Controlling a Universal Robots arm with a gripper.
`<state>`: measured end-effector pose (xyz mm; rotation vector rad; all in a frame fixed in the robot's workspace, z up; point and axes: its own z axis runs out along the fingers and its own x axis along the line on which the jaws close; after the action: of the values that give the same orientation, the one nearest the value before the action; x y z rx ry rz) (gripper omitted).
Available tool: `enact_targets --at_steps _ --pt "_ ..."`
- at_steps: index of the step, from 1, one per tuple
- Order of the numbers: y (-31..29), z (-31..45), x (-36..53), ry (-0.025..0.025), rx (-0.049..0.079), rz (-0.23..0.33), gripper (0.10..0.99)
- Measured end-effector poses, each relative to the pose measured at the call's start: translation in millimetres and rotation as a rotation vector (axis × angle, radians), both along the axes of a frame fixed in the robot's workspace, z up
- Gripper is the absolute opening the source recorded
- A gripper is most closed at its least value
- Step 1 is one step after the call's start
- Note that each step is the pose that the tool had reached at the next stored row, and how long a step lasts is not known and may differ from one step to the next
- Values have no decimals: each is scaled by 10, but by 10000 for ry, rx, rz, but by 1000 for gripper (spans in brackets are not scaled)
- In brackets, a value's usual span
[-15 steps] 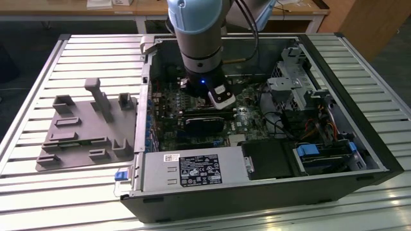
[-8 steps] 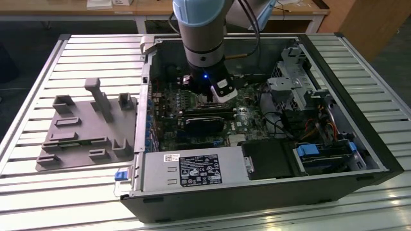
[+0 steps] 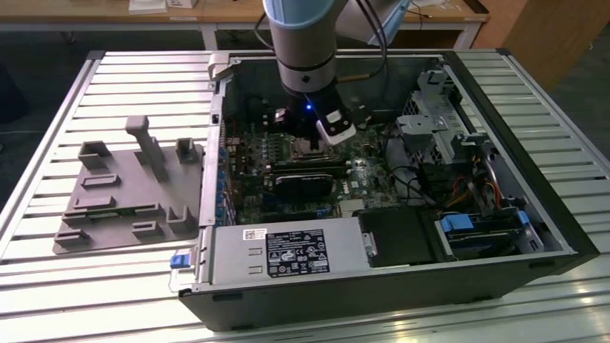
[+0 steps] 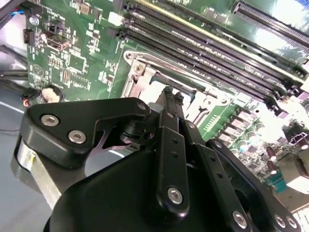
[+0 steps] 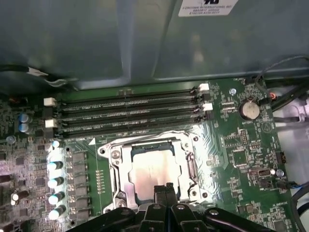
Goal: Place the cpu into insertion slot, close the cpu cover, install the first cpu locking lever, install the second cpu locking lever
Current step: 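Install the second cpu locking lever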
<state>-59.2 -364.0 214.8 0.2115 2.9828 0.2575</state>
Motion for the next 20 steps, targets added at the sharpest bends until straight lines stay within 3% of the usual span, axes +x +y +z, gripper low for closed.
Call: enact_targets --at_steps 3,10,14,20 --pt "54 0 16 95 -187 0 106" --pt "164 -1 35 215 -293 3 106" --pt "182 -1 92 417 -303 3 106" --pt "182 -1 100 450 -311 4 106"
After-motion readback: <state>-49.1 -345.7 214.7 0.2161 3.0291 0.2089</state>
